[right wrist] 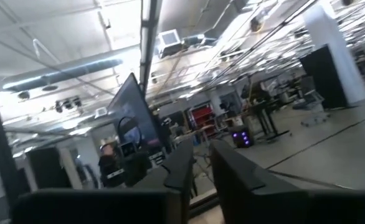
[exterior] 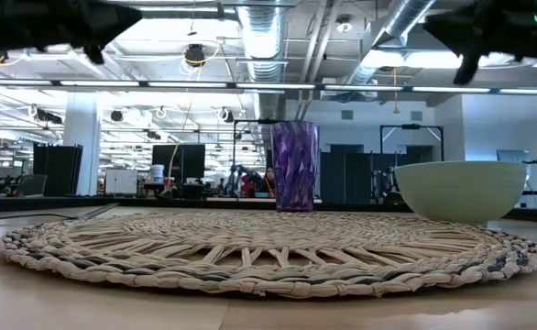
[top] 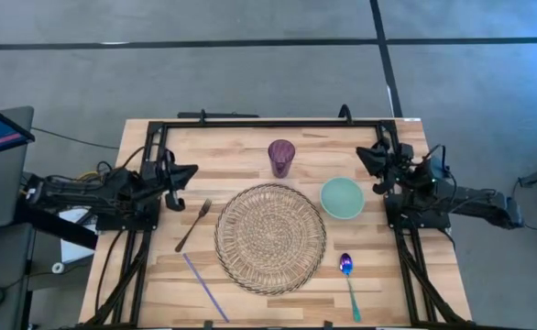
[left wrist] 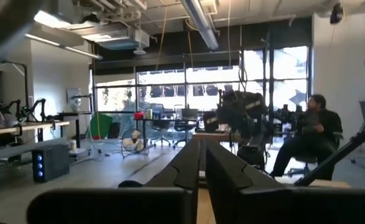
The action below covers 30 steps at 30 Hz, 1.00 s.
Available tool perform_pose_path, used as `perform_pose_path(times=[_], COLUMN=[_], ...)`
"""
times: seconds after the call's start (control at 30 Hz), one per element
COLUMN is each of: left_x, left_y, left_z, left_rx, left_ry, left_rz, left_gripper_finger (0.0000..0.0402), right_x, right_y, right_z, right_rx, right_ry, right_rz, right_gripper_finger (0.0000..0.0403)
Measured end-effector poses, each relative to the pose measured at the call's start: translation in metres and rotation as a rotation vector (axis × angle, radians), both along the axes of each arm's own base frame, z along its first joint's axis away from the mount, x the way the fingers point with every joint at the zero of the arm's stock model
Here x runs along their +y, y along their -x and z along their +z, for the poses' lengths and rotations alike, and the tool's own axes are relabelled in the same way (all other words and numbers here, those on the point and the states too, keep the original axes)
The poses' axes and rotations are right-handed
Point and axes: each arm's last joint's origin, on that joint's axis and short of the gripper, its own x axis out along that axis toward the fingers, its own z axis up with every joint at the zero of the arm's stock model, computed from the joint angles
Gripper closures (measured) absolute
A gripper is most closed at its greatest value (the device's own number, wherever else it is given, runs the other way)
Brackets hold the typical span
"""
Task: Pick & Place Utensil
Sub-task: Put the green bowl on the brown mat
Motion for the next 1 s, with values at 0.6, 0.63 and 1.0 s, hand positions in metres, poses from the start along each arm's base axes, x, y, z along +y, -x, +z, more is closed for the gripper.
perform_pose_path(times=[0.6, 0.63, 1.0], left_x=[0.001, 0.001, 0.002], left_y=[-0.047, -0.047, -0.049], left_z=[0.037, 0.036, 0.035], left_rx=[0.19, 0.195, 0.213], left_ry=[-0.013, -0.009, -0.031], left_rz=[0.115, 0.125, 0.153], left_gripper_finger=[0.0261, 0.0261, 0.0272], right_x=[0.051, 0.055, 0.065], right_y=[-0.086, -0.089, -0.095], right_z=[0.01, 0.006, -0.009], right_rx=[0.597, 0.619, 1.05], right_ry=[-0.179, -0.204, -0.432], right_rz=[0.41, 0.422, 0.326], right_gripper_finger=[0.024, 0.0238, 0.0238])
